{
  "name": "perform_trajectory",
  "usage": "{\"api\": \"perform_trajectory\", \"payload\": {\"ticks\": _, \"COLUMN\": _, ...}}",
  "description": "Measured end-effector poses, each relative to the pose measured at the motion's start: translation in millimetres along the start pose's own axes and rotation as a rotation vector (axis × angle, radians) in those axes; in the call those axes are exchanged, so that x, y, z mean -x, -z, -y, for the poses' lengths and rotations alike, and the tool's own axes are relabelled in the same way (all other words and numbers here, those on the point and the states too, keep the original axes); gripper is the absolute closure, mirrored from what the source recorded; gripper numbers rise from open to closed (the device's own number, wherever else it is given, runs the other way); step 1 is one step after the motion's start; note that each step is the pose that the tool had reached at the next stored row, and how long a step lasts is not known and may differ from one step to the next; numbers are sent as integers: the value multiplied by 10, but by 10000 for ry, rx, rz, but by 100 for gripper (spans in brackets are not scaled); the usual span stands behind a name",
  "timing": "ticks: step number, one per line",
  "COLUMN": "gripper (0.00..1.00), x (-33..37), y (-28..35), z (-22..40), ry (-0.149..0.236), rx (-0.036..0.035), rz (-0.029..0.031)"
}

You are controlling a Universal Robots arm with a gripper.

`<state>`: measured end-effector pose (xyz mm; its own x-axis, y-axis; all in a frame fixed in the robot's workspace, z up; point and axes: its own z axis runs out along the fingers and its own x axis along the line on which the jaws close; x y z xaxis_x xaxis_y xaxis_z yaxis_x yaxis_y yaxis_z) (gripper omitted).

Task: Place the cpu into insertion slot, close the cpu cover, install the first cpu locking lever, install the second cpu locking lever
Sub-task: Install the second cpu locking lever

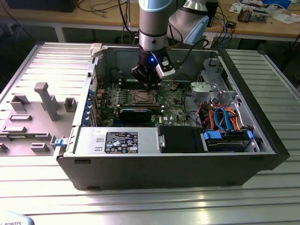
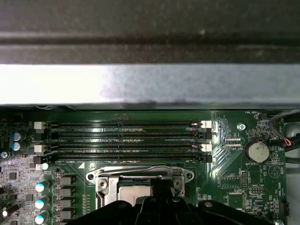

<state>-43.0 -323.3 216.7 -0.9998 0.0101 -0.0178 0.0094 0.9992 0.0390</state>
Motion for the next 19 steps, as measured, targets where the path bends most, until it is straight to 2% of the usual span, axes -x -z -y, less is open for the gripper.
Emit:
{"api": "perform_trajectory", "payload": {"ticks": 5, "gripper": 89, "x": 0, "y": 16, "z": 19, "ry": -2, "rx": -1, "rz": 0}}
{"api": "perform_trajectory", "payload": {"ticks": 9, "gripper": 89, "x": 2, "y": 123, "z": 15, "ry": 0, "rx": -3, "rz": 0}}
{"api": "perform_trajectory", "payload": {"ticks": 15, "gripper": 89, "x": 3, "y": 130, "z": 47, "ry": 0, "rx": -3, "rz": 0}}
{"api": "perform_trajectory", "payload": {"ticks": 19, "gripper": 89, "x": 3, "y": 132, "z": 114, "ry": -1, "rx": 2, "rz": 0}}
